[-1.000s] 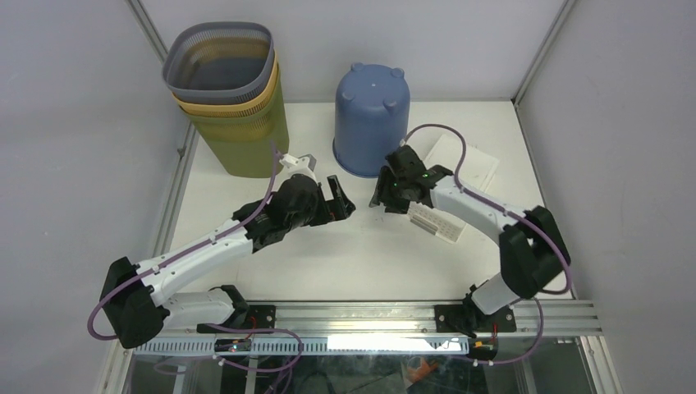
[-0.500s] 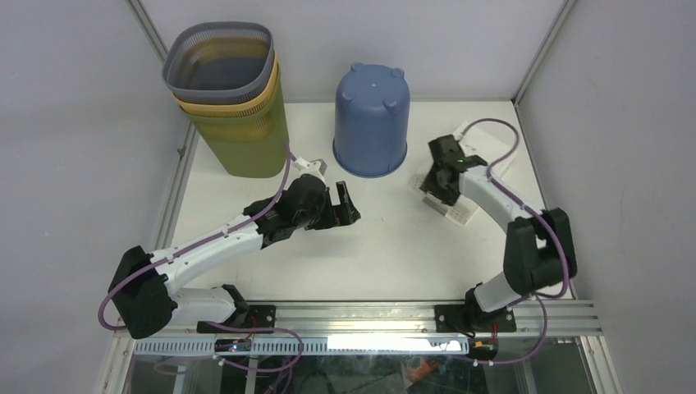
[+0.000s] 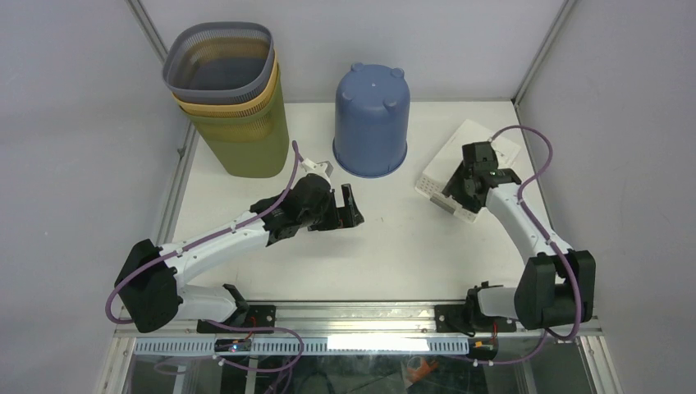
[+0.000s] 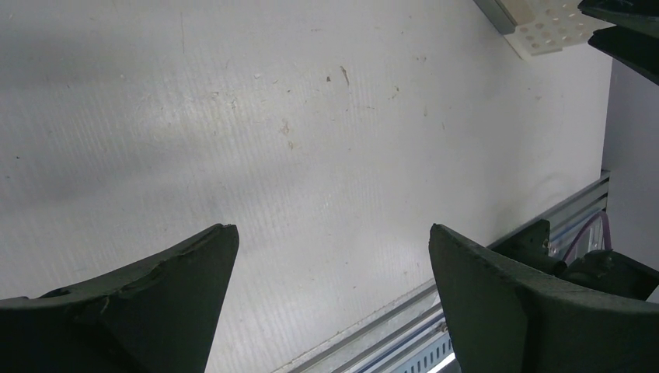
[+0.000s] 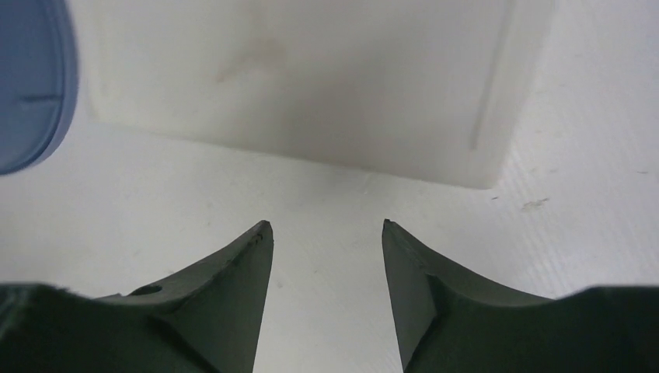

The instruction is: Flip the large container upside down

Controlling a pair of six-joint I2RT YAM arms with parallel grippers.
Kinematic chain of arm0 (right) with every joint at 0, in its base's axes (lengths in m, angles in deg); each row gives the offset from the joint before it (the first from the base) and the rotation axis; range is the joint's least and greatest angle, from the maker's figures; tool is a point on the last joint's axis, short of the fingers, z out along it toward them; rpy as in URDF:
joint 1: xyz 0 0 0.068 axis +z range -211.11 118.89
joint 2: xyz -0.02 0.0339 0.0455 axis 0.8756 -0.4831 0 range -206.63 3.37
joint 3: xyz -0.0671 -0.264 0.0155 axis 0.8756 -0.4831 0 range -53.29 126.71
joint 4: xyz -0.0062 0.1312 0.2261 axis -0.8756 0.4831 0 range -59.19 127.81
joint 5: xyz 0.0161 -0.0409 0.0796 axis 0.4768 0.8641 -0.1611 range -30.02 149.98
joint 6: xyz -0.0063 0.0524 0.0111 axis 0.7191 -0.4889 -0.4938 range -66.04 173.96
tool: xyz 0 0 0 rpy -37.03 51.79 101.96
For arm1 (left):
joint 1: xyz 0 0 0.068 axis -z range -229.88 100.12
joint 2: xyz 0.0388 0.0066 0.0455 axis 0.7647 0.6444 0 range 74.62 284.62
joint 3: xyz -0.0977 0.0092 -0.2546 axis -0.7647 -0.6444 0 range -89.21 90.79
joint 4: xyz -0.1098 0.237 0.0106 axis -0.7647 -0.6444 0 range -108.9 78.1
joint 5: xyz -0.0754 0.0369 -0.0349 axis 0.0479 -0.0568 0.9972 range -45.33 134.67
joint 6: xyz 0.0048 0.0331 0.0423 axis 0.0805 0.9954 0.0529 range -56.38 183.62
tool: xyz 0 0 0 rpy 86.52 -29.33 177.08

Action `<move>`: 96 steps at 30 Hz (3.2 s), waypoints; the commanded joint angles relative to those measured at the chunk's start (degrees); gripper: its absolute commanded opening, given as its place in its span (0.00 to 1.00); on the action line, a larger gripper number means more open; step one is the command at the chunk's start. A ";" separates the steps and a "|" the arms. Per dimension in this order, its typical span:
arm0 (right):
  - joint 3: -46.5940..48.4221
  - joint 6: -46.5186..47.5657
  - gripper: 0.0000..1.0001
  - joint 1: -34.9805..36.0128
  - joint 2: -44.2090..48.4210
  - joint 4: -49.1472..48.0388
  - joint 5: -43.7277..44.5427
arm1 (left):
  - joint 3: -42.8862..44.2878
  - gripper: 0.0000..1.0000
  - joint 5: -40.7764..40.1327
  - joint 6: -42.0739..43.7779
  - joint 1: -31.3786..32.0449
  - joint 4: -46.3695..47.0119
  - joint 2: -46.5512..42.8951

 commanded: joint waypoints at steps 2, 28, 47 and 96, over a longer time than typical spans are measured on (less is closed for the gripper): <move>-1.93 -1.95 0.58 6.33 2.37 -7.72 -7.25 | 1.58 0.99 1.22 0.23 -0.06 3.14 -1.35; 26.74 4.67 0.57 -17.27 -29.58 -4.33 3.99 | 5.28 0.99 4.67 4.55 0.97 0.13 -0.30; 32.67 4.07 0.72 2.13 -9.25 -5.64 -12.68 | 31.20 0.99 -10.79 14.27 0.80 -10.74 2.85; 61.86 22.69 0.42 24.58 -26.96 27.11 12.95 | 21.68 0.99 -15.80 6.60 -0.54 -11.63 -8.76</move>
